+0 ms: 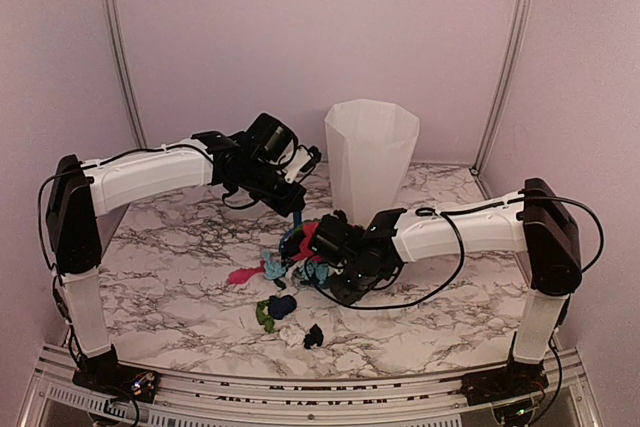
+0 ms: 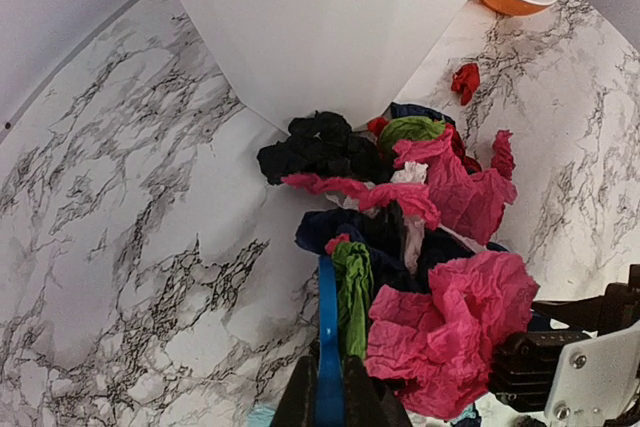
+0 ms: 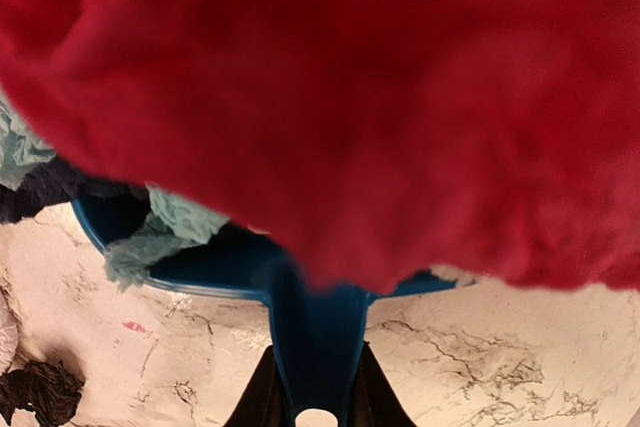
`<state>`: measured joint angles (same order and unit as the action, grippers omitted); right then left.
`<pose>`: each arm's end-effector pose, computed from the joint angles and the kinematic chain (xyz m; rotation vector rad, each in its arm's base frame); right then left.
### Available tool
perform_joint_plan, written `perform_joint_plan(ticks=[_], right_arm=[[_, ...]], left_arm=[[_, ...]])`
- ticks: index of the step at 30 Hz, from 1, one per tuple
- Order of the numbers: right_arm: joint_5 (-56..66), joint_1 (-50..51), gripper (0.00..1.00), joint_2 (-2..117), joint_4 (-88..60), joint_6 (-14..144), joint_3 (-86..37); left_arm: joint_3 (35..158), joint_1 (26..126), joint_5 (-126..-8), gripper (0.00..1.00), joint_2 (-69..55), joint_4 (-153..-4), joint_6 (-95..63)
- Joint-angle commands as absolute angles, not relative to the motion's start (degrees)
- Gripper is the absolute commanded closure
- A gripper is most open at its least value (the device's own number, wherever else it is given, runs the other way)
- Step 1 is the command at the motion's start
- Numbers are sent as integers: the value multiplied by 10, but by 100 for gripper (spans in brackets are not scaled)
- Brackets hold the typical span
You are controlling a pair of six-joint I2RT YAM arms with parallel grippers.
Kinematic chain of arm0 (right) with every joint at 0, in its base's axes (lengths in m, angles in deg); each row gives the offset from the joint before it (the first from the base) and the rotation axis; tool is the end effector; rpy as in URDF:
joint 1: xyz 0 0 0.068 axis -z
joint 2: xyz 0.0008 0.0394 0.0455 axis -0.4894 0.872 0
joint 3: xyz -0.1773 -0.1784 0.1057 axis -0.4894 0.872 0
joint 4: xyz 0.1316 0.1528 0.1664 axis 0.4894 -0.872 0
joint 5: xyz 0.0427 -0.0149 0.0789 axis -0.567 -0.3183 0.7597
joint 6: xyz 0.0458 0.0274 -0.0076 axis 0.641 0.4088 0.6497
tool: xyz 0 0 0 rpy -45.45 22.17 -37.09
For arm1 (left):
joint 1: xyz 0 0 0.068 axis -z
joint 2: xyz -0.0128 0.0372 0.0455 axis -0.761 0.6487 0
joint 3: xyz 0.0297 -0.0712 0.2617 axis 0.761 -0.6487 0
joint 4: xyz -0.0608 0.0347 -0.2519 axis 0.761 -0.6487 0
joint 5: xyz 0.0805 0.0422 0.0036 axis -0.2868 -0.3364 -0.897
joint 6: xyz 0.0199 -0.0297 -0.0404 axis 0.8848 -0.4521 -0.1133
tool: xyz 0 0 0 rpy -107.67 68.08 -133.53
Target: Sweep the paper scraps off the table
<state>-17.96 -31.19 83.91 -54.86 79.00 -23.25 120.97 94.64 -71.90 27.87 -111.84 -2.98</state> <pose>0.1882 0.3134 0.1769 -0.8914 2.6205 -0.0476 0.3101 -0.3139 0.2843 0.9740 2.1903 -0.4318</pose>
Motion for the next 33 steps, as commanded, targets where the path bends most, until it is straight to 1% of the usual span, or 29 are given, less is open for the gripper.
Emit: perform_joint_plan(ticks=[1,12,23,28,33], right_arm=[[-219,-314,100,827,-544,775,-265],[-256,-326,100,796,-549,761,-280],[-273,-343,100,771,-566,748,-326],[-271,-344,100,774,-575,737,-351],[-249,-341,100,782,-590,725,-396]], left_arm=[[1211,949,-743,100,234,-1148,-42],[1238,948,-802,100,187,-1189,-51],[1264,947,-875,100,160,-1225,-70],[1282,947,-879,100,142,-1234,-82],[1341,947,-873,100,153,-1267,-94]])
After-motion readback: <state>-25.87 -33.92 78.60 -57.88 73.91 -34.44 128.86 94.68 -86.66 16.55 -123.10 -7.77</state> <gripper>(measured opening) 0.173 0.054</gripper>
